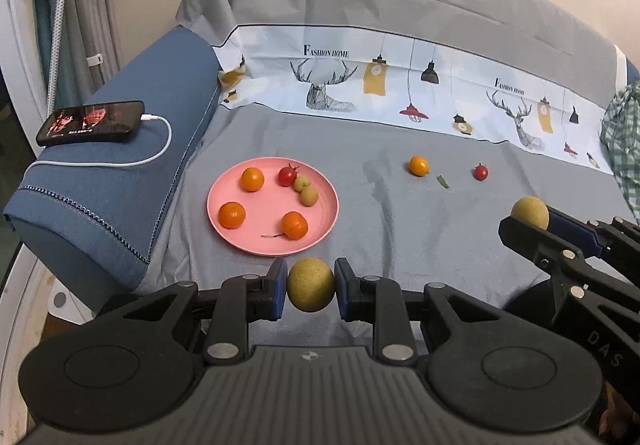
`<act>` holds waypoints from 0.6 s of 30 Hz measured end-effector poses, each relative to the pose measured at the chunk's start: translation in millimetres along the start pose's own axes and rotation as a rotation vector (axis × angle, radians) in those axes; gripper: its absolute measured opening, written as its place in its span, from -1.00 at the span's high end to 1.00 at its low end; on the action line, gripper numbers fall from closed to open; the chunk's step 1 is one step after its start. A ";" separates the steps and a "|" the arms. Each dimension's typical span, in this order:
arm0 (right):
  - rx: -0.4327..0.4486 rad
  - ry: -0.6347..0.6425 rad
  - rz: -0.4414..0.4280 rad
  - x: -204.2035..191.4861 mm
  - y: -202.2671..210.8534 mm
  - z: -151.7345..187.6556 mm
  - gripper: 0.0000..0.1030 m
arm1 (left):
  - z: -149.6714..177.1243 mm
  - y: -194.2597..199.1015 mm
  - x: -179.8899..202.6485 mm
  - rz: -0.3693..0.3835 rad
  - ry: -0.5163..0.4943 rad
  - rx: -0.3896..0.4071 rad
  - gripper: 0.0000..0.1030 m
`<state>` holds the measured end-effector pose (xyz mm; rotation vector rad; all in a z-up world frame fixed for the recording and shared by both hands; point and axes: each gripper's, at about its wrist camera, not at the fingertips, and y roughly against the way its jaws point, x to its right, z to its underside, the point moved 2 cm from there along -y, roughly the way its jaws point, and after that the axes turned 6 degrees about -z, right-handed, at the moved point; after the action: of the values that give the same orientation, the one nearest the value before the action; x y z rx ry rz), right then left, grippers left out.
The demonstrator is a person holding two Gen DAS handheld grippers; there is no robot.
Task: Organize fruits
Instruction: 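Carry both yellow fruits toward the pink plate with both grippers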
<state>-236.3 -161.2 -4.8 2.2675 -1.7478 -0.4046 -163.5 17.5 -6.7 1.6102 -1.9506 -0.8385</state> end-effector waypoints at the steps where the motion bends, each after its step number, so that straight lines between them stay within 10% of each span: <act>1: 0.000 0.003 0.001 -0.6 1.4 0.0 0.46 | 1.3 3.0 -0.1 0.002 0.000 0.008 0.46; 18: -0.016 0.020 0.001 -5.5 1.1 2.4 0.46 | 3.1 6.0 -3.3 0.012 0.018 0.015 0.46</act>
<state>-239.5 -156.2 -6.4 2.2520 -1.7297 -0.3931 -169.2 22.0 -4.5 1.6069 -1.9570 -0.8044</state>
